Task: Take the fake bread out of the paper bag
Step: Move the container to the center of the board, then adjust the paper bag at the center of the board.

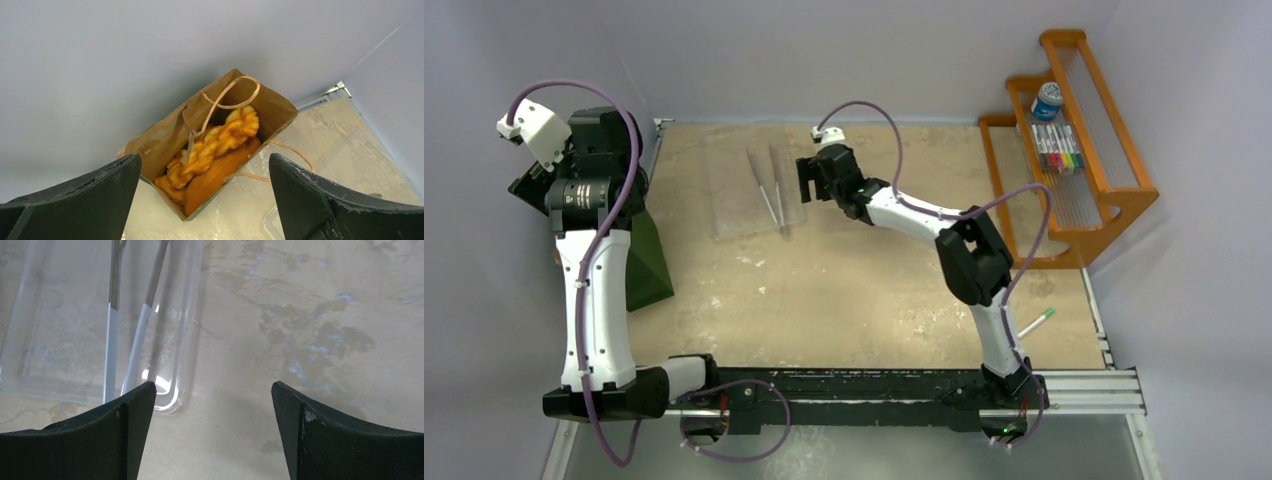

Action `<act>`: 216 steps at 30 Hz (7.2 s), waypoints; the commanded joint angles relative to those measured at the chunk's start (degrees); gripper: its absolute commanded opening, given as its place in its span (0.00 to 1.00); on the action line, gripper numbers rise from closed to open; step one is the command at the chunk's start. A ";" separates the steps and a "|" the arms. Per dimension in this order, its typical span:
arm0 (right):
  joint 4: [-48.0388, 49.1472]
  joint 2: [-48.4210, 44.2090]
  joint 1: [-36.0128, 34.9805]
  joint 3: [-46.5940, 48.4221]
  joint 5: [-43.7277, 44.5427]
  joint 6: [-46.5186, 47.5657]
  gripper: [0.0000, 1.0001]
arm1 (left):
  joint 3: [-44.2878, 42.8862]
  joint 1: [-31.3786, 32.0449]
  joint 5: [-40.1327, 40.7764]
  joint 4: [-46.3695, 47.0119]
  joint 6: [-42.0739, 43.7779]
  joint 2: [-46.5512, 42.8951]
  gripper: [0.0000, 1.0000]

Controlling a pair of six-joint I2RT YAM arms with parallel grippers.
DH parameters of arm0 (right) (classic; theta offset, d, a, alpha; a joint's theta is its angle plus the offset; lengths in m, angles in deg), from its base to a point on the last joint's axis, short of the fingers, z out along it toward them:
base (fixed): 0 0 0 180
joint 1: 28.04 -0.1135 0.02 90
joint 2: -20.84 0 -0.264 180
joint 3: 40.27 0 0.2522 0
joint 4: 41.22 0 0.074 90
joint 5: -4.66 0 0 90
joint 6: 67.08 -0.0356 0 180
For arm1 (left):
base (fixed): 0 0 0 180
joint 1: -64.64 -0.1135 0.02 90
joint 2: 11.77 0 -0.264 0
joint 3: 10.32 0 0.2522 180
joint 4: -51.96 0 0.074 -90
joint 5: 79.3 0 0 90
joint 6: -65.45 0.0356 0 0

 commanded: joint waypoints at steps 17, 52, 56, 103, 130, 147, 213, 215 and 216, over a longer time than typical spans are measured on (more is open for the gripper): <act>-15.18 21.70 -3.57 27.92 0.92 -0.89 0.77 | 5.10 -0.54 -3.14 4.38 -3.04 -6.91 1.00; -16.83 9.17 6.57 3.69 -0.83 -6.04 0.00 | 14.21 -0.54 -7.07 9.48 -6.41 -9.57 1.00; -17.91 6.42 8.46 -0.64 2.20 -4.43 0.00 | 15.57 -0.54 -8.02 10.16 -6.12 -9.33 1.00; -8.13 -18.00 24.64 -32.80 -1.53 1.41 0.00 | -3.74 -2.38 -13.37 -4.65 6.16 -0.45 1.00; -8.97 -14.22 24.64 -30.93 -5.78 -0.59 0.09 | 5.51 -14.53 -7.33 -3.50 -0.55 1.23 1.00; -9.99 -15.49 24.64 -29.52 -4.86 -1.76 0.15 | 10.33 -25.39 -16.14 2.93 0.81 5.20 1.00; -11.96 -19.01 24.56 -31.43 -6.56 -3.89 0.23 | 16.01 -16.49 -37.41 26.47 6.01 1.18 0.00; -12.35 -20.01 24.49 -31.34 -5.39 -4.12 0.26 | 16.16 -10.12 -35.11 28.72 7.69 2.02 0.00; -12.58 -20.45 24.48 -31.26 -5.11 -4.14 0.28 | 16.23 -7.40 -34.22 29.68 8.22 2.60 0.00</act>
